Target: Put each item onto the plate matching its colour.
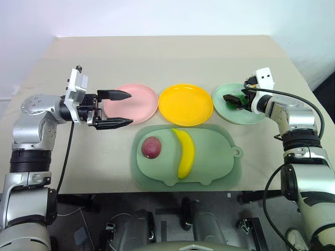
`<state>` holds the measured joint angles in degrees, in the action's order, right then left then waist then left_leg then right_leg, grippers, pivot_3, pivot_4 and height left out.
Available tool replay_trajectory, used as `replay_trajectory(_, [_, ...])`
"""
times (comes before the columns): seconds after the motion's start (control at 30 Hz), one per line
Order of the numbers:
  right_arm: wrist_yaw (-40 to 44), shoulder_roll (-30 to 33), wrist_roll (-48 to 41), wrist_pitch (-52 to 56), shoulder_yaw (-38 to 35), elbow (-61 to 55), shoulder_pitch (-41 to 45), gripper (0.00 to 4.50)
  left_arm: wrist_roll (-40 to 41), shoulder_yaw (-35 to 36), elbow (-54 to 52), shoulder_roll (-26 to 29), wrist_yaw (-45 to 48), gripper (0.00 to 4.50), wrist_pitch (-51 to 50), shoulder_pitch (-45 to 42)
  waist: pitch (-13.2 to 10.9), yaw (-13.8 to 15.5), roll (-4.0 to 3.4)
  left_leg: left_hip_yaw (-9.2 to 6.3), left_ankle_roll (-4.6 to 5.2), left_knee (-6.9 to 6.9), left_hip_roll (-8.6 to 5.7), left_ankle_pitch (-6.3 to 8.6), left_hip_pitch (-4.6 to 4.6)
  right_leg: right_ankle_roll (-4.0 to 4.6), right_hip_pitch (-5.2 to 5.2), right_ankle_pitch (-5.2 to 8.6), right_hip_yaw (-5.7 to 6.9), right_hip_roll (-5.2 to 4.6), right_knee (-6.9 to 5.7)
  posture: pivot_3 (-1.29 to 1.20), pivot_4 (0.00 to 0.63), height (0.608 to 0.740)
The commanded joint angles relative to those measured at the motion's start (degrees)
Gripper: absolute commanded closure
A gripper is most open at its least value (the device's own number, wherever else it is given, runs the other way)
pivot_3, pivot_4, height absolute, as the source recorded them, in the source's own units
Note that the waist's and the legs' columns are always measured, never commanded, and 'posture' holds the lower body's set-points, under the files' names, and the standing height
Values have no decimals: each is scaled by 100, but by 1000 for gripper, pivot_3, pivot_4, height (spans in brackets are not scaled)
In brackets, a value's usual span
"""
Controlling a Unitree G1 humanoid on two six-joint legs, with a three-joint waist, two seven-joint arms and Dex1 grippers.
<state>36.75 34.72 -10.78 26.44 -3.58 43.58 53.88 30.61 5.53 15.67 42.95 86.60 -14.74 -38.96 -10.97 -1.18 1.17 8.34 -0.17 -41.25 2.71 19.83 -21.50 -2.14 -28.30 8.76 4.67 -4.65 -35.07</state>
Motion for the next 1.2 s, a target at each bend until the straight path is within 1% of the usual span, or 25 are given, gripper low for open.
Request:
replay_trajectory(0.03, [-8,-8,59,-124,-74,-66,251,41,46,154,-82,118,7,0,18,-71,0,1,0,0,0,0,0,0,0,0,0,0,0,0,0,0,150,704])
replay_trajectory(0.13, [186,-33,-23,-19,-94,-243,239,41,69,156,-116,126,9,0,-1,-50,0,5,0,0,0,0,0,0,-1,0,0,0,0,-1,0,0,150,704])
replay_trajectory(0.27, [1169,-213,-1158,626,-587,-1300,119,41,69,148,-120,118,0,0,15,-29,-2,-2,-3,0,0,0,1,0,-1,0,-1,0,0,0,0,0,150,704])
replay_trajectory(0.3, [1296,-233,-1336,732,-671,-1486,70,41,70,147,-122,117,2,0,18,-27,-2,-2,-3,0,0,1,2,0,0,0,-2,0,0,1,0,0,150,704])
replay_trajectory(0.37, [1544,-249,-1684,876,-720,-2270,-231,41,66,141,-112,114,4,0,22,-36,-2,12,-3,-2,0,2,2,0,-1,0,-4,0,1,2,-3,0,150,704])
replay_trajectory(0.43, [1864,-202,-2155,1352,-637,-3261,-673,41,76,142,-127,108,0,0,16,-40,-1,51,-1,-4,-1,0,2,0,-2,0,-1,0,2,0,-2,0,150,704])
replay_trajectory(0.47, [1918,-186,-2280,1489,-613,-3566,-819,41,78,142,-131,107,-1,0,14,-41,0,57,-1,-8,0,-2,1,0,-2,0,1,0,3,-1,-1,0,150,704])
replay_trajectory(0.5, [2002,-63,-2342,1787,-434,-3877,-1005,41,78,138,-132,108,2,0,12,-43,0,64,-1,-14,0,-4,1,0,-1,0,8,0,7,-2,-1,0,150,704])
replay_trajectory(0.6, [2096,136,-2262,1889,-73,-4664,-1499,41,73,135,-116,110,11,0,19,-49,1,59,1,-17,1,-6,-1,0,-2,-1,11,0,10,-6,0,0,150,704])
replay_trajectory(0.67, [1906,123,-2212,2064,67,-4851,-1604,41,77,134,-120,109,17,0,15,-43,1,42,1,-17,1,-5,-1,0,-1,-1,10,0,10,-4,0,0,150,704])
replay_trajectory(0.73, [1240,-11,-1918,2375,180,-4807,-1534,41,63,123,-121,103,19,0,33,-23,1,21,1,-16,0,-4,-1,0,0,0,8,0,10,-2,-1,0,150,704])
replay_trajectory(0.77, [907,-170,-1930,2524,101,-4843,-1505,41,54,120,-123,103,17,0,41,-15,1,18,1,-16,0,-3,0,0,2,0,8,0,10,0,-1,0,150,704])
replay_trajectory(0.87, [118,-606,-2176,3068,-189,-5348,-1547,41,67,144,-155,97,-9,0,52,23,0,26,0,-16,0,-2,0,0,1,2,7,1,11,0,-1,0,150,704])
replay_trajectory(0.93, [-69,-745,-2519,3510,-384,-5778,-1669,41,71,150,-187,95,-17,0,59,69,0,35,0,-15,0,-3,0,0,-4,2,3,1,10,-2,-2,0,150,704])
replay_trajectory(1.0, [-459,-970,-2693,3871,-557,-6044,-1736,41,86,156,-217,97,-18,0,50,99,1,52,1,-16,0,-3,0,0,-5,2,2,1,10,-2,-2,0,150,704])
replay_trajectory(1.1, [-992,-1182,-2709,4255,-514,-6539,-1869,41,86,157,-211,98,-13,0,62,115,3,60,4,-20,0,-5,-1,0,-6,2,6,1,13,-3,-1,0,150,704])
replay_trajectory(1.2, [-1411,-1610,-3007,4414,-917,-6767,-1937,41,74,144,-158,80,3,0,85,88,3,46,4,-21,0,-4,-2,1,-6,2,7,1,13,-3,0,0,150,704])
